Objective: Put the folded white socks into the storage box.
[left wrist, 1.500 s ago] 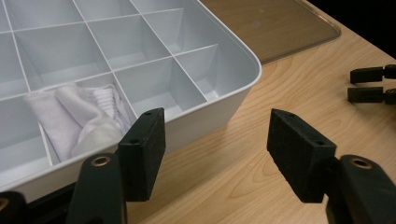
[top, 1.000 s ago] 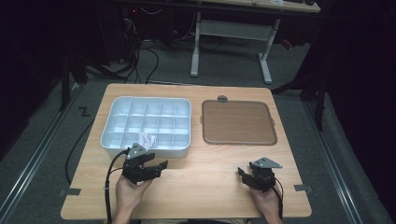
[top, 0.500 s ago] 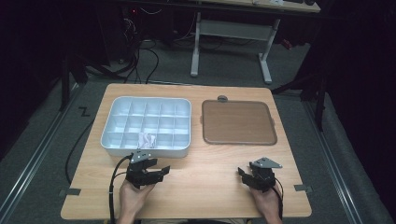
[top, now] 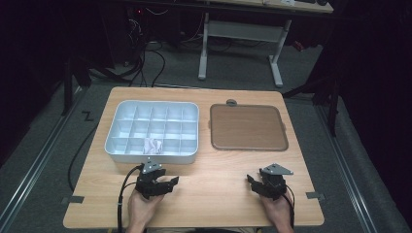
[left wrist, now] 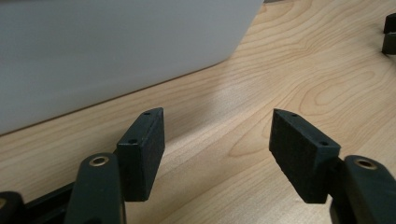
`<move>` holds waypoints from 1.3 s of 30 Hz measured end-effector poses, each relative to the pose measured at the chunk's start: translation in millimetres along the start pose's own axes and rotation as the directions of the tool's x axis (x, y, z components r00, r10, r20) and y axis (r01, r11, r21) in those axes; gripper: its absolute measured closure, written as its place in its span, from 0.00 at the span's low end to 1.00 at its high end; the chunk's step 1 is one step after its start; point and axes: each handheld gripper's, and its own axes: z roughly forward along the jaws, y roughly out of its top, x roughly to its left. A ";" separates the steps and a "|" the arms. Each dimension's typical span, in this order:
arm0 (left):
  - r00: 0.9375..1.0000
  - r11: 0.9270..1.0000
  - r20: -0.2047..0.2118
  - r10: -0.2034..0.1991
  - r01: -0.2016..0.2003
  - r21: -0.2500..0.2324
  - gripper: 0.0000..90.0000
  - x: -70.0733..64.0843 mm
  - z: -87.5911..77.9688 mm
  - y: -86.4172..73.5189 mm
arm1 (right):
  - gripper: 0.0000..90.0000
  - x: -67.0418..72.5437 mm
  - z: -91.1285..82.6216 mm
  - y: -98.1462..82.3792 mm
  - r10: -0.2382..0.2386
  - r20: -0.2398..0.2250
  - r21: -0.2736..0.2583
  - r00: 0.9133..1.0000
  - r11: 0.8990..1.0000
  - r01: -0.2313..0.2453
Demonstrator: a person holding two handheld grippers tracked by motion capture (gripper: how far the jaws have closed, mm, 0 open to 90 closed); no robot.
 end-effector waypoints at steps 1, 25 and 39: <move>1.000 1.000 -0.009 0.008 -0.008 0.003 0.40 0.9 1.4 -1.6 | 0.47 0.0 0.0 0.0 0.000 0.000 0.000 1.000 1.000 0.000; 0.978 0.978 -0.040 0.204 -0.205 -0.026 0.37 -6.5 19.1 -26.2 | 0.47 -0.2 0.0 0.0 0.001 -0.001 0.000 1.000 1.000 -0.001; 0.976 0.977 -0.046 0.213 -0.214 -0.025 0.35 -7.6 22.1 -26.7 | 0.44 0.6 5.1 4.6 0.008 0.005 0.003 1.000 1.000 -0.008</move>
